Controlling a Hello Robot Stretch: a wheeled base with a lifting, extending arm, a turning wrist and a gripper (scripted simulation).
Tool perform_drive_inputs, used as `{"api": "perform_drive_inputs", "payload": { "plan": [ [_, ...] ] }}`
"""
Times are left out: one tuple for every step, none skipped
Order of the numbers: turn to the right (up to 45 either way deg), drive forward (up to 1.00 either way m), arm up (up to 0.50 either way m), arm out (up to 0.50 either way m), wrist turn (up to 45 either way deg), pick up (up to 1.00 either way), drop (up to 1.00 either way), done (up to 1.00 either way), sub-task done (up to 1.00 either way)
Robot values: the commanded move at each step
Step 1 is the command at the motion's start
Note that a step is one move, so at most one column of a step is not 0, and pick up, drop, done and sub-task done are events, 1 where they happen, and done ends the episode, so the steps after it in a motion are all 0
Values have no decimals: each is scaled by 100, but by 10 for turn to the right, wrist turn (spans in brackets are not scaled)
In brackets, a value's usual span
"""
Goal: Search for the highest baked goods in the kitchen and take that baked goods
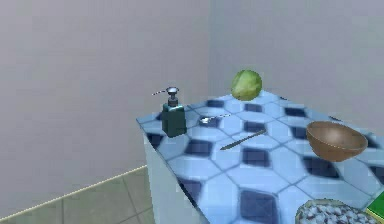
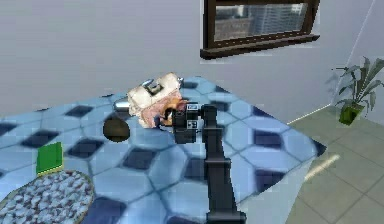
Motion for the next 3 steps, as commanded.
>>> {"api": "perform_drive_inputs", "payload": {
  "plan": [
    [0, 0, 0, 0, 0, 100, 0, 0, 0],
    [0, 0, 10, 0, 0, 0, 0, 0, 0],
    [0, 0, 0, 0, 0, 0, 0, 100, 0]
  ]
}}
